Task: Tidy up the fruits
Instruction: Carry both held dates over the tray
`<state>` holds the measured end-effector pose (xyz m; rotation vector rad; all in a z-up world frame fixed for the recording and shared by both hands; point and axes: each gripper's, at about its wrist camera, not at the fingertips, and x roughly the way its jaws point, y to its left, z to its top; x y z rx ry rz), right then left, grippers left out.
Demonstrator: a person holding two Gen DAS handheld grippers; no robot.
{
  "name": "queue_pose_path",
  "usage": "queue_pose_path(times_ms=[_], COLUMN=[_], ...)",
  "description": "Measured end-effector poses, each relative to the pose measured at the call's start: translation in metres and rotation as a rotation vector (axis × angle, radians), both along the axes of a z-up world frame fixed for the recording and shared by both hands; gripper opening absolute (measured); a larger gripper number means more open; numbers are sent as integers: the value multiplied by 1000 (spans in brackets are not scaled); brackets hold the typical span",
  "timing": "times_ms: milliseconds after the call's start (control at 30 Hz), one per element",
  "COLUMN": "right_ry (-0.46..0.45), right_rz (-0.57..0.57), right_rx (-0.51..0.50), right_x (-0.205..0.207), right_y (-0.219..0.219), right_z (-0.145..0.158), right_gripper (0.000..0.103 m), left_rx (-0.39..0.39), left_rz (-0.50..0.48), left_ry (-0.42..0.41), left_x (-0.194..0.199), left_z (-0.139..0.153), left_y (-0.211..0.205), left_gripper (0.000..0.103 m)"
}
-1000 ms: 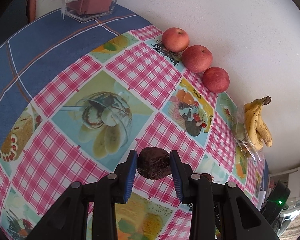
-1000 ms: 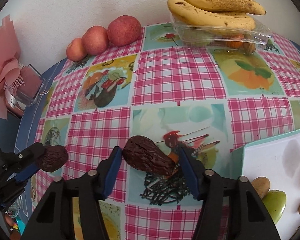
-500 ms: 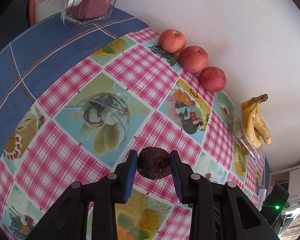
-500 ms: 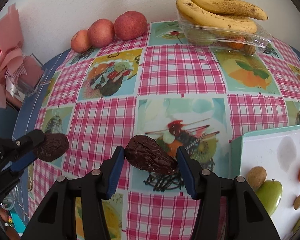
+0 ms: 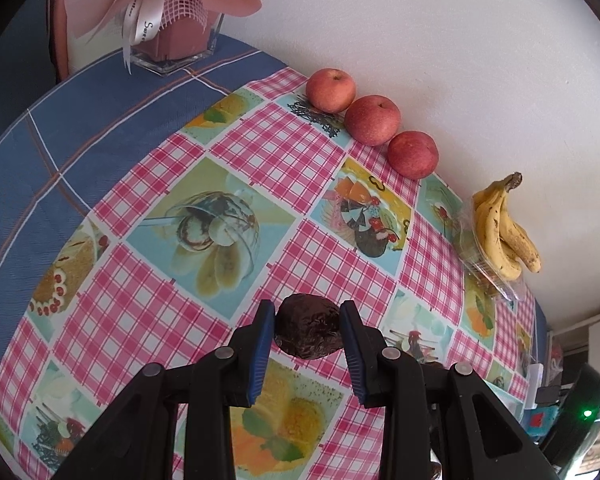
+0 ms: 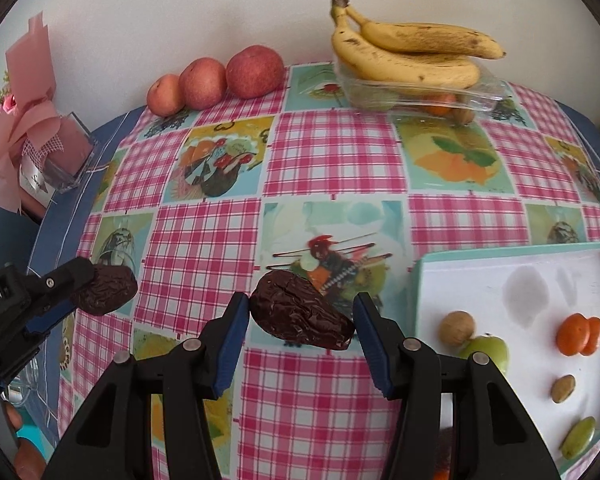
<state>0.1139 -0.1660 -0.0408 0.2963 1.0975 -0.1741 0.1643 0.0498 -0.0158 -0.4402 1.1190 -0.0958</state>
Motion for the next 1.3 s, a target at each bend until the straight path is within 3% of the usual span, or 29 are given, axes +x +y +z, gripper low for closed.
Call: queue_pose_path(times_ms=[300,600,967,1300], right_ry=[-21,-10,48,96], right_rz=[-43,-149,-336,-411], right_rx=[4,21,84,88], right_x=[-29,-73,-120,-134], right_y=[-21,-60,-135,-166], right_z=[24,37,26,14], right_gripper=[55,56,56,56], left_rx=[14,7,-52,8], left_rz=[-41,-183,-393,-544], left_ry=[-25,-61,11,41], left_x=[-19,-47,-70,-93], left_z=[14,31,12,-5], left_y=[-14,-59,-128,-189], left_gripper=[35,35,35,35])
